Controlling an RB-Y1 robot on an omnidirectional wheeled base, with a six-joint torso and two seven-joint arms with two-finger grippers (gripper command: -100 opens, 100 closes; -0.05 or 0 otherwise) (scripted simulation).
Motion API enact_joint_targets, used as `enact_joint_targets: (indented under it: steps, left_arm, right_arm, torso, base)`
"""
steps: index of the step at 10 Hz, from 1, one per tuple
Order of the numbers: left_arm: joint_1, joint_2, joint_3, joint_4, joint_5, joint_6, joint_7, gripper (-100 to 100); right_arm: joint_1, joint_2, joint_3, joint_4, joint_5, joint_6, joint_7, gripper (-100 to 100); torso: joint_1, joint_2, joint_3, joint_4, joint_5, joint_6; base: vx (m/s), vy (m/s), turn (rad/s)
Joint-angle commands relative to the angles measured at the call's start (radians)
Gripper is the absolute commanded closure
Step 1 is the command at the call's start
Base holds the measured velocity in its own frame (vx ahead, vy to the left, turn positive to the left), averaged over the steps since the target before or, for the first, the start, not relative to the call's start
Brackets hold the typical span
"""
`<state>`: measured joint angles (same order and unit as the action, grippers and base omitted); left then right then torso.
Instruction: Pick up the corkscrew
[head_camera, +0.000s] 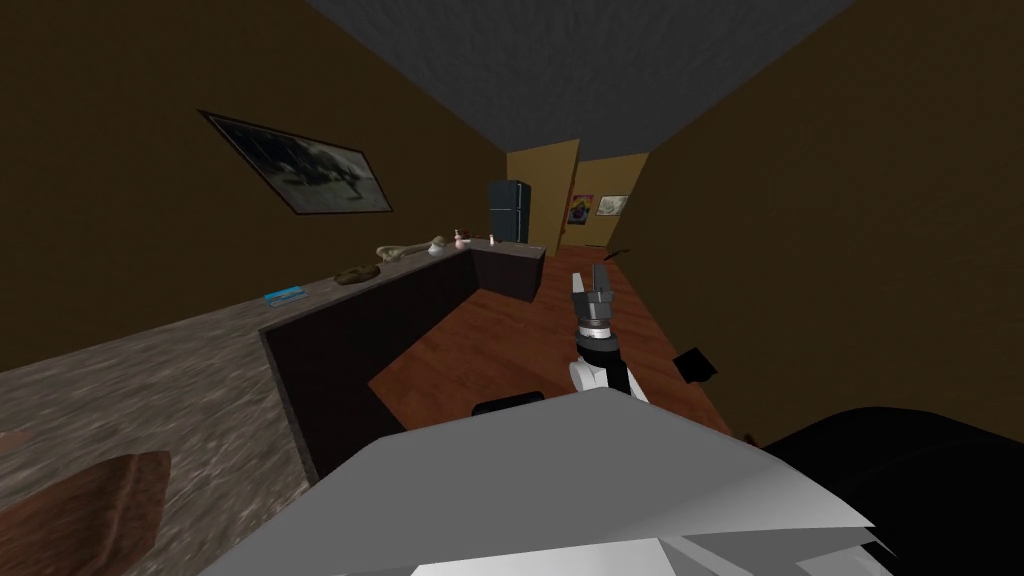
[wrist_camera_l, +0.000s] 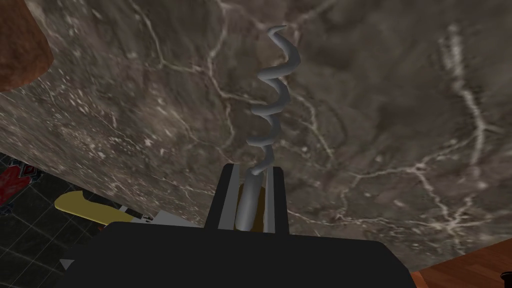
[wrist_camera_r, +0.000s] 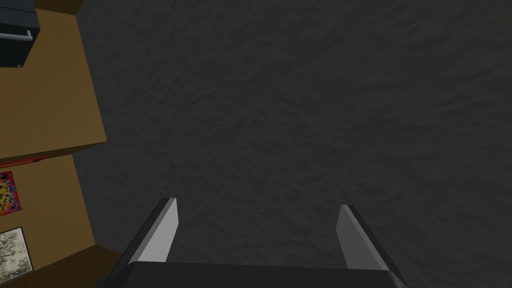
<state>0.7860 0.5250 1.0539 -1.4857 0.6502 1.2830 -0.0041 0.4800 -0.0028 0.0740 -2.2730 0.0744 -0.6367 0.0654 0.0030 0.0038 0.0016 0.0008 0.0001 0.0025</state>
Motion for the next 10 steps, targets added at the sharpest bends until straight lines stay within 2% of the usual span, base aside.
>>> enact_joint_targets:
  steps: [1,8,9,10]
  left_arm:
    - [0.002,0.013,-0.013,-0.022,-0.002,0.023,0.050,100]
    - [0.017,0.061,-0.070,-0.115,-0.014,0.113,0.246,100]
    - [0.015,0.058,-0.064,-0.102,-0.012,0.101,0.224,100]
    - [0.015,0.059,-0.065,-0.104,-0.012,0.104,0.230,0]
  right_arm:
    - [0.000,0.000,0.000,0.000,0.000,0.000,0.000,0]
    - [0.000,0.000,0.000,0.000,0.000,0.000,0.000,0]
    - [0.000,0.000,0.000,0.000,0.000,0.000,0.000,0]
    - [0.000,0.000,0.000,0.000,0.000,0.000,0.000,0]
  torso:
    - [0.000,0.000,0.000,0.000,0.000,0.000]
    - [-0.001,0.004,0.002,0.001,0.000,-0.002]
    - [-0.001,0.004,0.003,0.001,0.000,-0.003]
    - [-0.001,0.002,0.002,0.001,0.000,-0.004]
  base:
    - [-0.132,-0.008,-0.168]
    - [-0.106,-0.019,-0.100]
    - [-0.046,-0.008,-0.021]
    - [-0.008,-0.002,0.005]
